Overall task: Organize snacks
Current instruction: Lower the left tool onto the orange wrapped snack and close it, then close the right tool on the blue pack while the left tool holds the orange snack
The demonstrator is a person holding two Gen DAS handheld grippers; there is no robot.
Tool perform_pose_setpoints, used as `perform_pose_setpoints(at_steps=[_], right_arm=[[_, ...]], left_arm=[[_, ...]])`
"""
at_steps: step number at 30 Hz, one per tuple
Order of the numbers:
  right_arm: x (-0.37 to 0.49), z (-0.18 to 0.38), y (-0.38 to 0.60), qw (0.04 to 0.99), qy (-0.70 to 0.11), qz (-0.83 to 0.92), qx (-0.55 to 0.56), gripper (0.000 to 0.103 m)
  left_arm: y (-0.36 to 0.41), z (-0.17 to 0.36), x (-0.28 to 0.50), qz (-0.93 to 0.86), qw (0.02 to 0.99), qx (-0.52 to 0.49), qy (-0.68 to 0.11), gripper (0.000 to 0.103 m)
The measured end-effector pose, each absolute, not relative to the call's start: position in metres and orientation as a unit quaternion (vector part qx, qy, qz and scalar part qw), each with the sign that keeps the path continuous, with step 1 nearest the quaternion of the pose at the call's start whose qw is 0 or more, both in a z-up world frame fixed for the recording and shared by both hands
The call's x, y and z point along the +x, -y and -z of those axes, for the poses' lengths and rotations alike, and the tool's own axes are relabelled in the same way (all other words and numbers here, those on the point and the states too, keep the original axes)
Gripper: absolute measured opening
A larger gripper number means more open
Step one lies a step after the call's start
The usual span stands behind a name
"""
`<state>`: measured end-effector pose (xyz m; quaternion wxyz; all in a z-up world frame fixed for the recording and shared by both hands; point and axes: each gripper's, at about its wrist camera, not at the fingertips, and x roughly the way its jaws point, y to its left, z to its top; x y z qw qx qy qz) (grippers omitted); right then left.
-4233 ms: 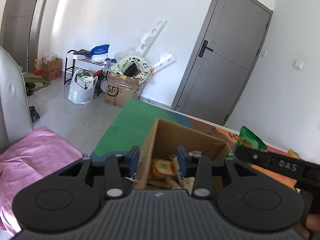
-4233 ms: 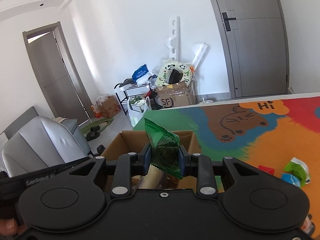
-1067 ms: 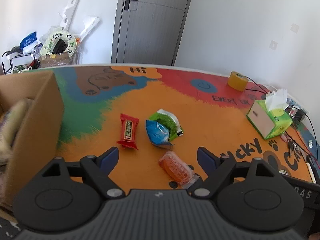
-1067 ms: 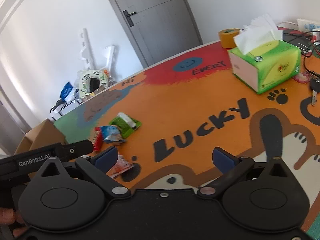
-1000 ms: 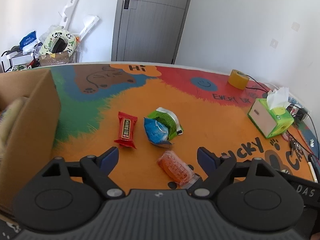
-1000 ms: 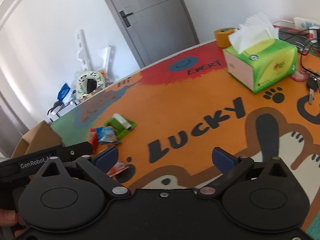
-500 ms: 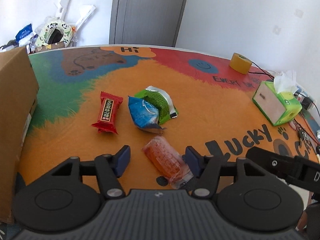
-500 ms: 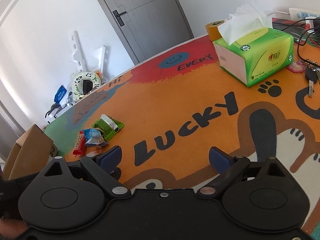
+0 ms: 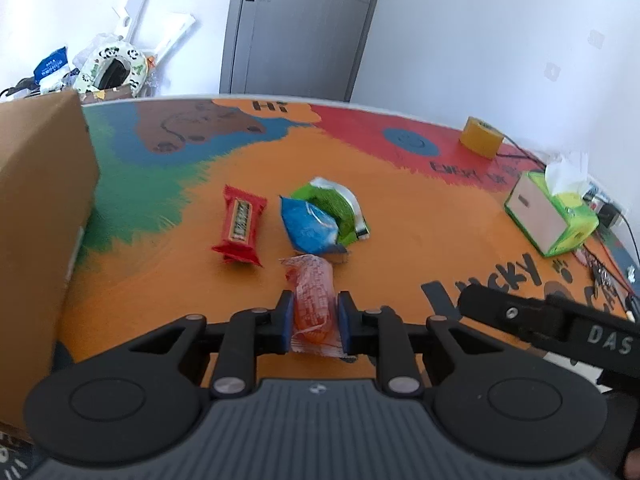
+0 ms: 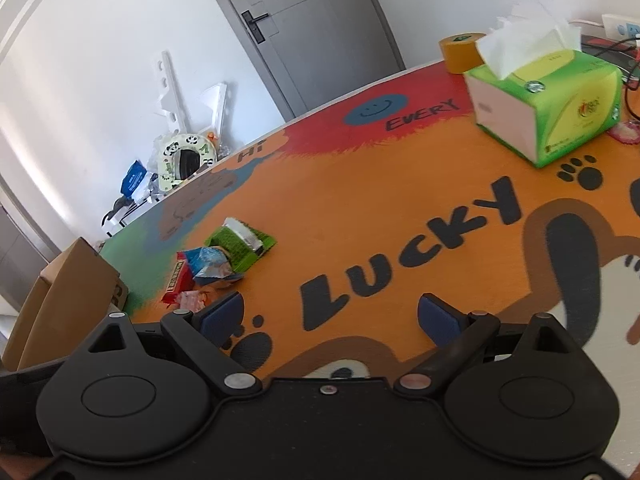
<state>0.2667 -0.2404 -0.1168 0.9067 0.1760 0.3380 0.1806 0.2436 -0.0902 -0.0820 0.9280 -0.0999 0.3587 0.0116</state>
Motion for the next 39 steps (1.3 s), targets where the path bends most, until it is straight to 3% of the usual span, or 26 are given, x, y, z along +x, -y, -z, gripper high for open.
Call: perform_pose_setpoints(at_steps=[13, 29, 37, 39], right_arm=[[0.283, 0.108, 0.206, 0.900, -0.337, -0.225, 0.161, 0.077], [0.314, 0.103, 0.153, 0.887, -0.349, -0.269, 0.136, 0.072], [0.318, 0.110, 0.147, 0.878, -0.366, -0.275, 0.142, 0.035], [0.316, 0.110, 0.152, 0.873, -0.372, -0.279, 0.146, 0.019]], left_arm=[[0.059, 0.055, 0.241, -0.050, 0.943, -0.115, -0.309, 0.021], [0.034, 0.045, 0.249, -0.063, 0.945, -0.141, -0.287, 0.021], [0.031, 0.049, 0.249, -0.066, 0.942, -0.143, -0.295, 0.021], [0.033, 0.049, 0.247, -0.064, 0.943, -0.142, -0.295, 0.021]])
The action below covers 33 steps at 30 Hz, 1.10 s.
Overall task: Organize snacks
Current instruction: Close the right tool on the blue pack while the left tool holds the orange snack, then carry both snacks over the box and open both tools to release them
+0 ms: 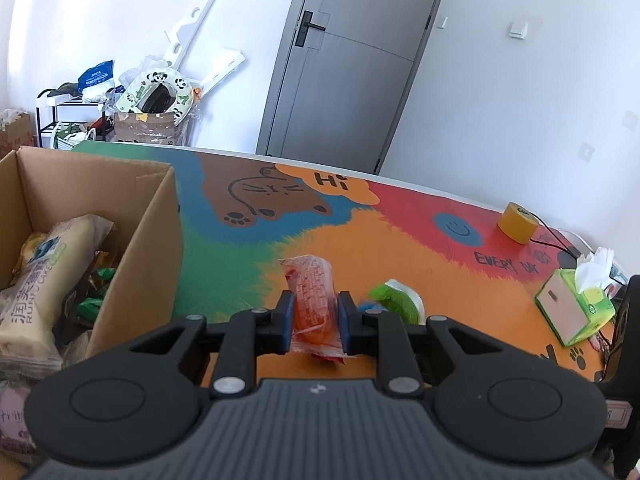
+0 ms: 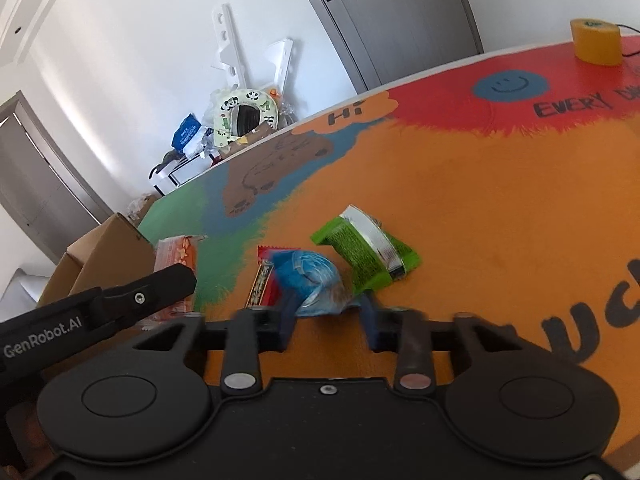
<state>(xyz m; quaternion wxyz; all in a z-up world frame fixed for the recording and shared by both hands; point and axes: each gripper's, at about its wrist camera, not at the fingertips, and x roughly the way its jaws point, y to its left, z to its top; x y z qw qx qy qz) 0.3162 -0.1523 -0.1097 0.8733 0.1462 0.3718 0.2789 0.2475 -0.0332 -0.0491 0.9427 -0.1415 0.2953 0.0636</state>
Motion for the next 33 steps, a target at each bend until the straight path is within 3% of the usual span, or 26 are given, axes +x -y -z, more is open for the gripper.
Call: perform_pose_setpoints(at_steps=[13, 33], right_arm=[[0.277, 0.106, 0.193, 0.885, -0.349, -0.260, 0.163, 0.005], [0.247, 0.077, 0.208, 0.900, -0.301, -0.260, 0.177, 0.004]], left_arm=[[0.050, 0.047, 0.223, -0.048, 0.944, -0.137, -0.296, 0.021], [0.041, 0.023, 0.193, -0.044, 0.952, -0.136, -0.272, 0.021]])
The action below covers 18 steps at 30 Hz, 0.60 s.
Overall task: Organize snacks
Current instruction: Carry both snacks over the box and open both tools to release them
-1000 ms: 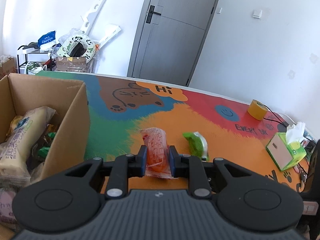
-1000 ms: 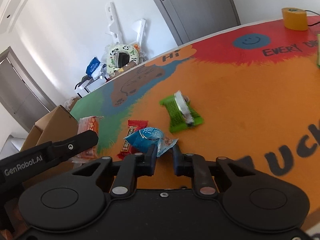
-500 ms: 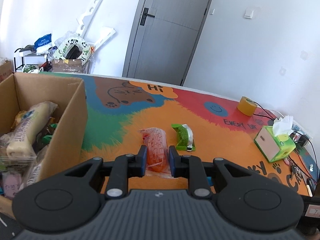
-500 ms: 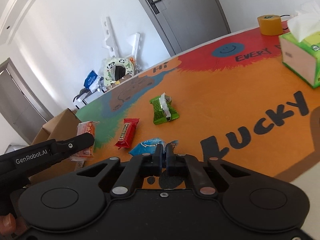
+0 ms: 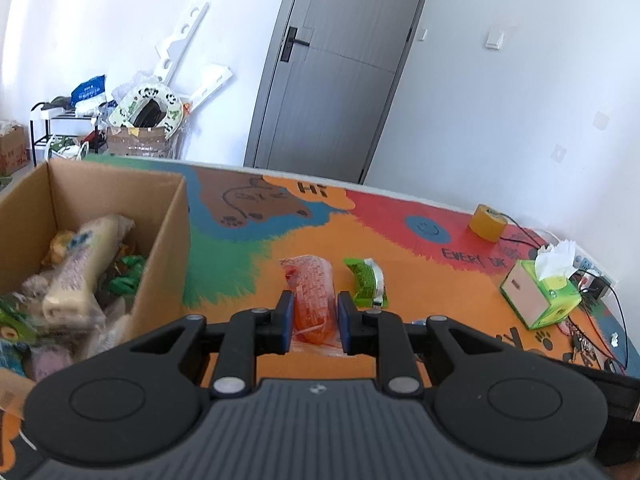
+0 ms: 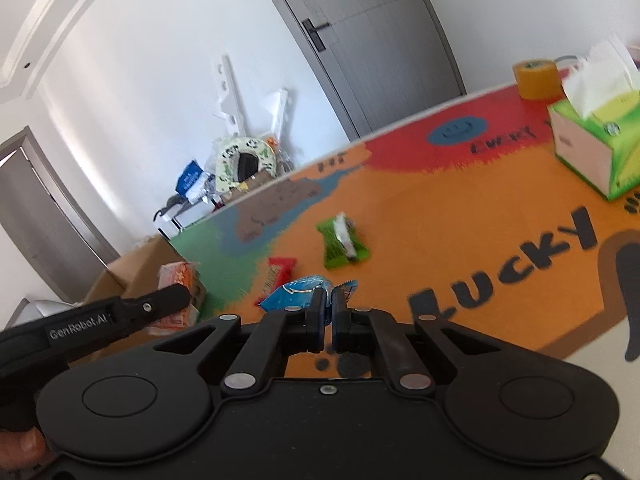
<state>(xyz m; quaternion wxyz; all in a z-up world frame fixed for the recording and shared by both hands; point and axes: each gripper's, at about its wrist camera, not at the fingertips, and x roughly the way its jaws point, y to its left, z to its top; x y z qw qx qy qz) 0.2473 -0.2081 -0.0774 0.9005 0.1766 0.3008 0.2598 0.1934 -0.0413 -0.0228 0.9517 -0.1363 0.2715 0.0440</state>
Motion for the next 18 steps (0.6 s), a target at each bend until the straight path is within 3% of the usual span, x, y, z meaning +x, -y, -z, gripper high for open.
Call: perform_pose_setpoints(at_steps=[18], right_arm=[[0.243, 0.024, 0.136, 0.895, -0.251, -0.332, 0.159, 0.004]], left_arm=[[-0.023, -0.019, 0.167, -0.096, 0.961, -0.136, -0.222, 0.021]])
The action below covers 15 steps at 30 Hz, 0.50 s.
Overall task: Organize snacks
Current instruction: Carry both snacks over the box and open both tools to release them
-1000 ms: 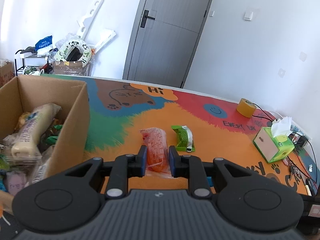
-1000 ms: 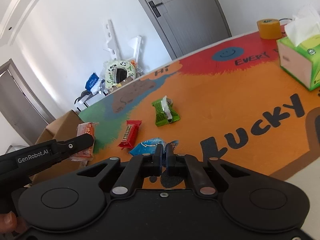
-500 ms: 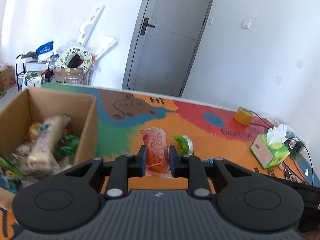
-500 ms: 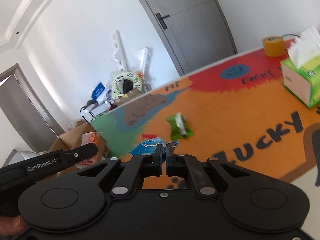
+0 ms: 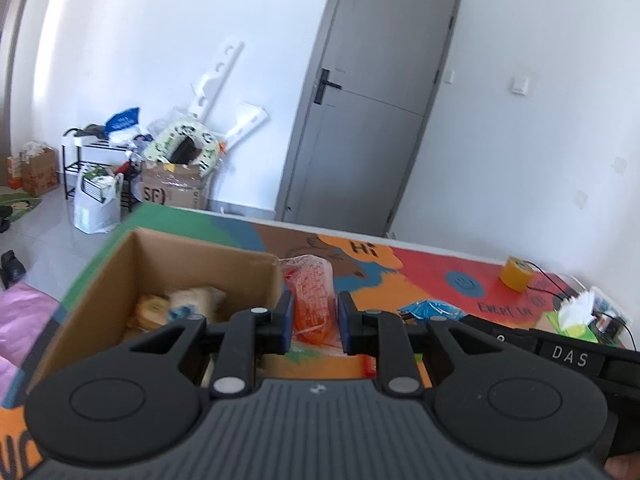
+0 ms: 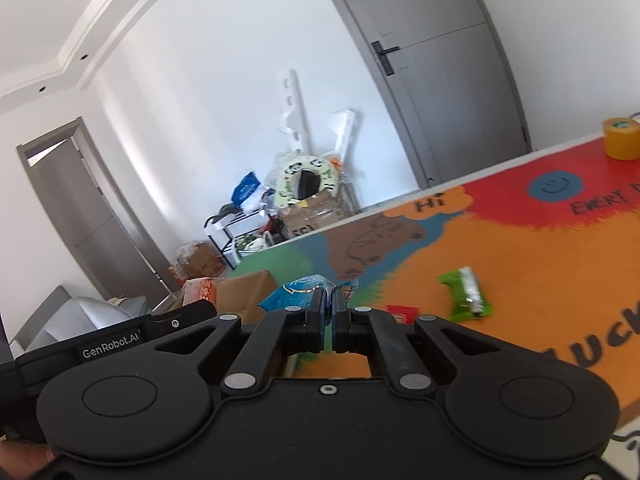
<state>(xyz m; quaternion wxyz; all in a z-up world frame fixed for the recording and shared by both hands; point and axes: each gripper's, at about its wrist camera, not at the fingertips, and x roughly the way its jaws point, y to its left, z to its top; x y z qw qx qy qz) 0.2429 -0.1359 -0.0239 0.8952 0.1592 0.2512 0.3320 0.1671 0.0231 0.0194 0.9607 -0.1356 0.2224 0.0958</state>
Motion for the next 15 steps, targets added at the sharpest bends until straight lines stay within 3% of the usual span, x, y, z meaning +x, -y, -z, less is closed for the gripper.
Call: perform_pose_setpoints(at_steps=[15], right_arm=[[0.243, 0.009, 0.063, 0.882, -0.252, -0.377, 0.130, 0.004]], left_arm=[[-0.100, -0.017, 0.162, -0.147, 0.949, -0.168, -0.223, 0.022]])
